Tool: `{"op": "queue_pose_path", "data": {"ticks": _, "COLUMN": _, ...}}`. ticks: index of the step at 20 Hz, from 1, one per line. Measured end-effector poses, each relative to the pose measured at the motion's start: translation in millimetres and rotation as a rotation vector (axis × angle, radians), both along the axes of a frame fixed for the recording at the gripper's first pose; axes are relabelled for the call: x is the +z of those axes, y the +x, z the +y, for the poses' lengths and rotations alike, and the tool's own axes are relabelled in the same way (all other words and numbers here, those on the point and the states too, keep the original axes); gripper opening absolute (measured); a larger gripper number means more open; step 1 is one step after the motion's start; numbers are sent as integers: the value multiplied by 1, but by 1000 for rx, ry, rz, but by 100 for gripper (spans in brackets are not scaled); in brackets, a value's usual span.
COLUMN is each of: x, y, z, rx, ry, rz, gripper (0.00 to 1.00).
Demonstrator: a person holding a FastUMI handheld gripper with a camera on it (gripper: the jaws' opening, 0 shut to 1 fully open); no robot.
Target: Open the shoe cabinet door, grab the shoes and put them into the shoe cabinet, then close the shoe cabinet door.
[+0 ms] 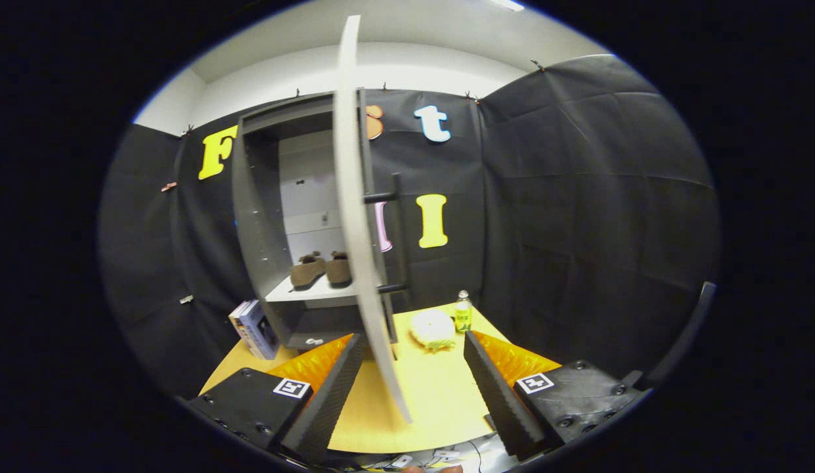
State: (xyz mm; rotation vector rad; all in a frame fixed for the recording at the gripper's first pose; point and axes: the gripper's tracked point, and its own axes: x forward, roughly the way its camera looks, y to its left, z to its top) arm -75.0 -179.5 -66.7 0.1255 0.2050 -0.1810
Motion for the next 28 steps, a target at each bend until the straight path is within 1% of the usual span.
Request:
{"op": "queue_pose_path", "data": {"ticks": 2, "x": 12, "y": 9, "z": -31, "rx": -30, "ry": -19, "rz": -10, "gripper": 98}}
{"op": "queue_pose_path", "data": {"ticks": 5, "x": 27, "y": 34, "z": -60, "rx": -62, "ry": -37, "rz": -34, "gripper": 98}}
{"op": "queue_pose_path", "data": {"ticks": 8, "x": 32, "y": 61, "z": -75, "rx": -69, "ry": -22, "rz": -44, "gripper": 98}}
{"op": "queue_pose_path", "data": {"ticks": 10, "x": 35, "y": 78, "z": -73, "rx": -57, "ry": -23, "rz": -54, "gripper": 98}}
{"op": "queue_pose_path", "data": {"ticks": 12, "x": 38, "y": 90, "z": -66, "rx": -41, "ry": -16, "rz": -59, "gripper": 98}}
{"op": "queue_pose_path", "data": {"ticks": 15, "x": 40, "y": 88, "z": -63, "rx": -51, "ry": -51, "rz": -64, "gripper": 96}}
{"op": "queue_pose_path", "data": {"ticks": 17, "x": 39, "y": 88, "z": -54, "rx": -44, "ry": -46, "rz": -60, "gripper": 97}}
{"op": "queue_pose_path", "data": {"ticks": 23, "x": 43, "y": 81, "z": -6, "rx": -23, "ry": -60, "rz": -58, "gripper": 98}}
{"op": "queue_pose_path", "data": {"ticks": 28, "x": 44, "y": 84, "z": 35, "rx": -16, "ry": -61, "rz": -59, "gripper": 98}}
